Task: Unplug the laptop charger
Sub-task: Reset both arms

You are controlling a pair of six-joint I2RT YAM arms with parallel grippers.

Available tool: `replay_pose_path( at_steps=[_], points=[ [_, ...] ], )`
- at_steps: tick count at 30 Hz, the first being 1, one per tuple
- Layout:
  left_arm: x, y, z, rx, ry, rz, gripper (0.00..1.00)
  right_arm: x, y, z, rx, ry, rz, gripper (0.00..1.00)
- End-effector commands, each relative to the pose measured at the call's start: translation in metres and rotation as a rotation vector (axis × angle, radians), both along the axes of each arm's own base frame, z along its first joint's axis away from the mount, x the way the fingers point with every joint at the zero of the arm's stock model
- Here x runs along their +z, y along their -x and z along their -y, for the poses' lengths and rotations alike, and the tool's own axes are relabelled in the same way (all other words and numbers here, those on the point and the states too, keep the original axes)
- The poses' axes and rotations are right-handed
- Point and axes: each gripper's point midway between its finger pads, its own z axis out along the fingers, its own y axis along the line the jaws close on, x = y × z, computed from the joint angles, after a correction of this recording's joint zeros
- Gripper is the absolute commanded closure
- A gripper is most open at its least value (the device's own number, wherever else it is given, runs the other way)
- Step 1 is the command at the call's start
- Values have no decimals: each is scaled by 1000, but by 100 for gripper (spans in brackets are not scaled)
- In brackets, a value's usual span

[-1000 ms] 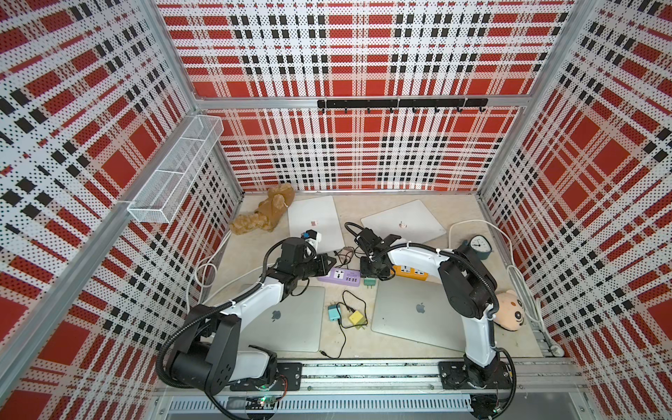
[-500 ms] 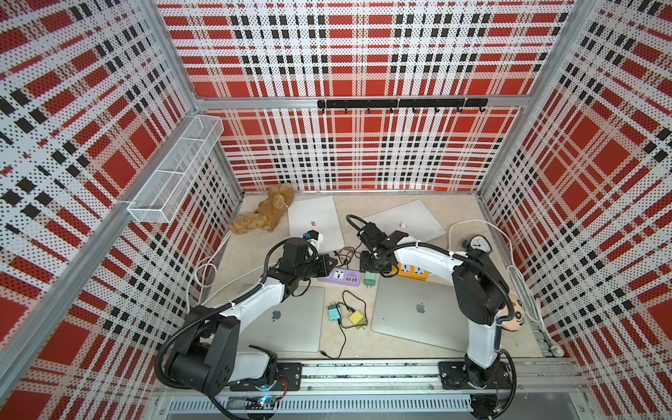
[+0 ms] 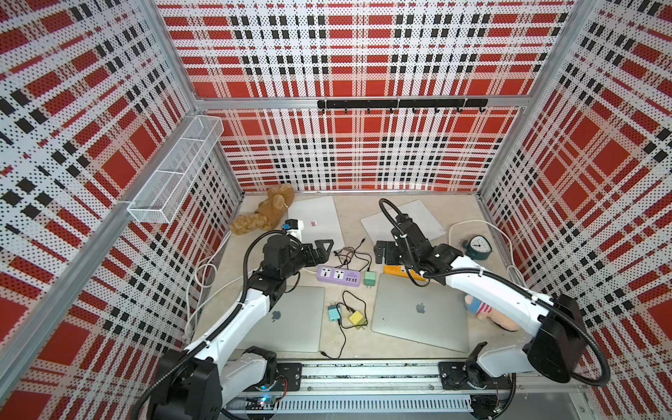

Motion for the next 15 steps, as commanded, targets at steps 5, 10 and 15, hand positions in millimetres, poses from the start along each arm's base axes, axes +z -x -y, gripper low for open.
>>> replay_pose_path(
  at_steps=[5, 10, 15],
  points=[
    [32, -4, -91, 456, -43, 266, 2, 17, -4, 79, -194, 221, 381, 0],
    [40, 19, -104, 467, -341, 511, 2, 21, 12, 131, -317, 228, 597, 0],
    [17, 36, -119, 510, -559, 608, 2, 10, 14, 181, -429, 251, 658, 0]
  ],
)
